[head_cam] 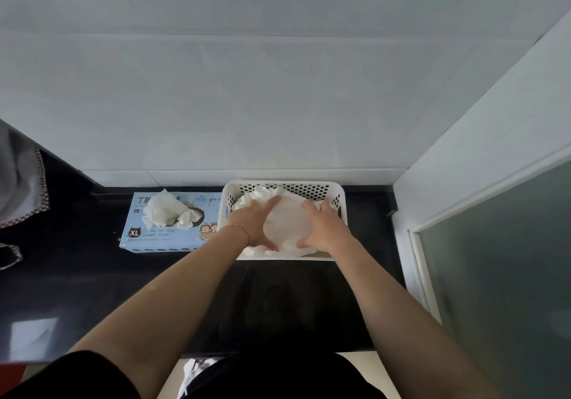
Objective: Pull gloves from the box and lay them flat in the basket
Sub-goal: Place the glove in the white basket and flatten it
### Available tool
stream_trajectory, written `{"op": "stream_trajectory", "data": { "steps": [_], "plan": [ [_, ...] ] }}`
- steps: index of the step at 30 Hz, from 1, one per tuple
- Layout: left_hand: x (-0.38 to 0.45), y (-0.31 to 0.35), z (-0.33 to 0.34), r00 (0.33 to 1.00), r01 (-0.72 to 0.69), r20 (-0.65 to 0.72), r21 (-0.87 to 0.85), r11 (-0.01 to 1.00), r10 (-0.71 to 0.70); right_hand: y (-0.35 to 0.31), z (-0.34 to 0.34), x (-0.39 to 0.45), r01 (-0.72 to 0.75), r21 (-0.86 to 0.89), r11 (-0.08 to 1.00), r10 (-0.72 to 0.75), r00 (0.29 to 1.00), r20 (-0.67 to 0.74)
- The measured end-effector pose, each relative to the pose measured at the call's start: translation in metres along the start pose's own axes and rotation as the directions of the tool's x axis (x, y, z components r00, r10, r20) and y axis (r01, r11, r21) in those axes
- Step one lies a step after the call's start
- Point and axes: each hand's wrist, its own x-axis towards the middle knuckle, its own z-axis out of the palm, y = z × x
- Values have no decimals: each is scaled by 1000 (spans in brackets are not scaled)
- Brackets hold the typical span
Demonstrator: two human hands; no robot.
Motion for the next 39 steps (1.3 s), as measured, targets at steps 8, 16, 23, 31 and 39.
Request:
{"op": "stream_trajectory", "data": {
  "steps": [8,16,23,31,39],
  "plan": [
    [8,-17,13,997,-72,-9,-163,984,71,-10,0,-1,-75,-65,995,77,997,21],
    [-30,-49,-25,914,-188,-404,-489,852,-30,-88,-24,-8,-3,46,999,22,906,-423],
    [-65,-167,-7,802,157,-466,-437,885,-372,-196,11,7,171,133,976,-128,951,-282],
    [-72,-217,-26,854,114,-334,-629,769,-400,-241,36,18,130,226,965,-79,972,-222],
    [-89,-207,-71,887,-300,-455,-701,647,-81,-267,12,15,254,494,832,-116,949,-294]
  ]
}}
